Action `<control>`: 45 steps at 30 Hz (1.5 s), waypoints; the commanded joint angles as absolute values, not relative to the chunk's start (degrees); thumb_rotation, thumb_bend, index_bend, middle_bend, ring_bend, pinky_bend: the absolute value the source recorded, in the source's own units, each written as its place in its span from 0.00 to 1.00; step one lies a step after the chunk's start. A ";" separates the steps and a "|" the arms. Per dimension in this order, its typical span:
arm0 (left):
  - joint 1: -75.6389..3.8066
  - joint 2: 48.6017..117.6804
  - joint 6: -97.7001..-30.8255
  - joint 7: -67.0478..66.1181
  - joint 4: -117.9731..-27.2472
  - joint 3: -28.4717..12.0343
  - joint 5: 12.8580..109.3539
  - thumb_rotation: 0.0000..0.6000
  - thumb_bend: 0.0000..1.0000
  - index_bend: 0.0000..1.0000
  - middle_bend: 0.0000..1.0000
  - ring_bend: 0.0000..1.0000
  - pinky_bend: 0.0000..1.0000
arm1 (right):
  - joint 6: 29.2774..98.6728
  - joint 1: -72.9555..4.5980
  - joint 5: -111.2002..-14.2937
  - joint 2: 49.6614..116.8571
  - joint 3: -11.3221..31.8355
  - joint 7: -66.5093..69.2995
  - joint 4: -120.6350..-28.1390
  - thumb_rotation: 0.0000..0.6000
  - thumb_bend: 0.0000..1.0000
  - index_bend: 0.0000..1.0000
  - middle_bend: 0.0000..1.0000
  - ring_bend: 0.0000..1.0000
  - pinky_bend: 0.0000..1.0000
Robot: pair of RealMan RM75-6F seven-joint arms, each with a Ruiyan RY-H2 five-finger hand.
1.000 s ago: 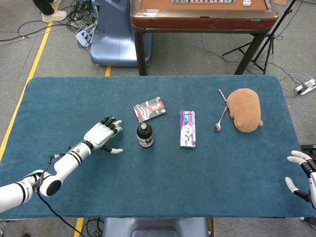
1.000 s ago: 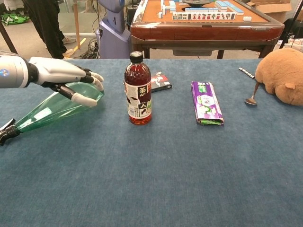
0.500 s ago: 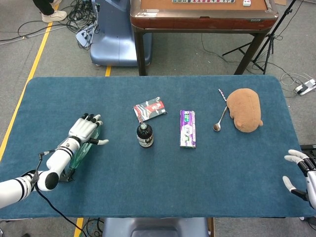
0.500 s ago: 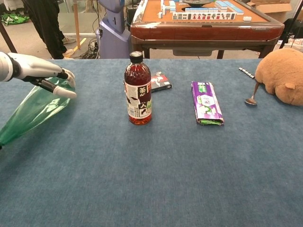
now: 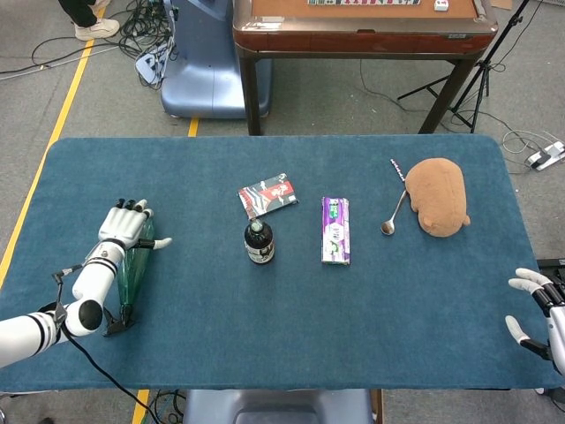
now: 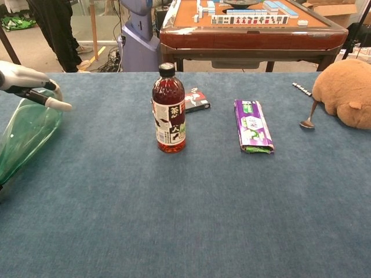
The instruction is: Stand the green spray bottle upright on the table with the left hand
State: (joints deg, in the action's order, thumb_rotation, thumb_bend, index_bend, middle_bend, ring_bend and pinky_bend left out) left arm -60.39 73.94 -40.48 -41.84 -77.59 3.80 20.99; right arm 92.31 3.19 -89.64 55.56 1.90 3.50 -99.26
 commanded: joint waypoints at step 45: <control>-40.50 72.25 -68.30 -7.07 -53.22 13.45 102.52 1.00 0.07 0.00 0.00 0.00 0.00 | 91.15 2.01 -90.27 55.65 2.06 2.47 -99.90 1.00 0.27 0.32 0.25 0.18 0.29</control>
